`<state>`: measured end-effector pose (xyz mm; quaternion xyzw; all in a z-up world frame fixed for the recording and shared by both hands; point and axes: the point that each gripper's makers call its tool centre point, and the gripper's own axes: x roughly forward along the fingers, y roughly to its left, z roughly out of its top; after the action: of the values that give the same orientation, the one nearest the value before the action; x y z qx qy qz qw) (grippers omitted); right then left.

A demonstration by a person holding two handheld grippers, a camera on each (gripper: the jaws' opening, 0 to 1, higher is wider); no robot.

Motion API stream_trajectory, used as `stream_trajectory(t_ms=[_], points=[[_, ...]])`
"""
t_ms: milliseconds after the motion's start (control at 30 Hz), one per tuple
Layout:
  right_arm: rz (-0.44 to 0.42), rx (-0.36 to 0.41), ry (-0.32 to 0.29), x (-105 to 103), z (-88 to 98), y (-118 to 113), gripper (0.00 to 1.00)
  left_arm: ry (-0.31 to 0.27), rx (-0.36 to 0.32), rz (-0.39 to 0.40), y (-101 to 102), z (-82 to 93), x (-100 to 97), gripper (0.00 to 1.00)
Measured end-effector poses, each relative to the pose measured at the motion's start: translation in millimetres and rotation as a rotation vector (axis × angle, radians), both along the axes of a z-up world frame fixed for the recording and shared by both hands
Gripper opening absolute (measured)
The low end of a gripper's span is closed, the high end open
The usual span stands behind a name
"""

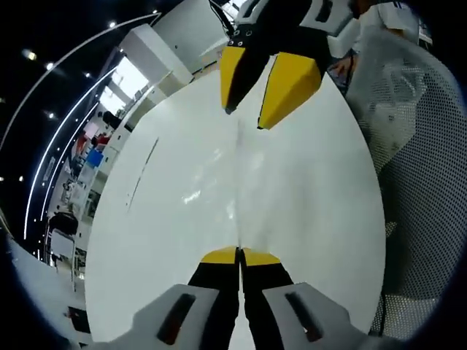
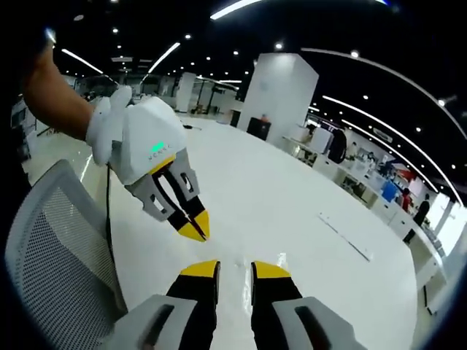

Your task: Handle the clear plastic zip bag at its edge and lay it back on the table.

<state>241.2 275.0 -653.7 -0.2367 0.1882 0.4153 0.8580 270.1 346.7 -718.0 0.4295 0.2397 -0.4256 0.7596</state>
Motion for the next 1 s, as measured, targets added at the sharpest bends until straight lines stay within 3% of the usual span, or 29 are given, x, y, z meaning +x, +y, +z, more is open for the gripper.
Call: stream_trajectory(t_ms=[267, 467, 533, 600, 900, 1000], points=[[-0.051, 0.005, 0.028, -10.5, -9.6, -14.2, 0.24, -0.03, -0.012, 0.13, 15.1, -2.1, 17.1, 0.0], [-0.09, 0.01, 0.044, -12.9, -15.6, -26.5, 0.26, -0.087, 0.021, 0.279, 48.6, 0.4, 34.8, 0.0], [-0.097, 0.009, 0.049, -13.3, -17.5, -28.6, 0.26, -0.08, 0.02, 0.305, 54.5, -1.2, 35.2, 0.0], [-0.105, 0.008, 0.053, -13.4, -19.6, -30.8, 0.27, -0.075, 0.016, 0.303, 53.2, -1.7, 32.1, 0.0], [-0.14, 0.012, 0.082, -13.3, -28.6, -38.0, 0.34, -0.007, 0.012, 0.22, 13.1, -20.9, 14.9, 0.0], [-0.154, 0.017, 0.089, -13.5, -31.9, -41.5, 0.36, 0.049, -0.021, 0.231, 1.2, -26.6, 16.7, 0.0]])
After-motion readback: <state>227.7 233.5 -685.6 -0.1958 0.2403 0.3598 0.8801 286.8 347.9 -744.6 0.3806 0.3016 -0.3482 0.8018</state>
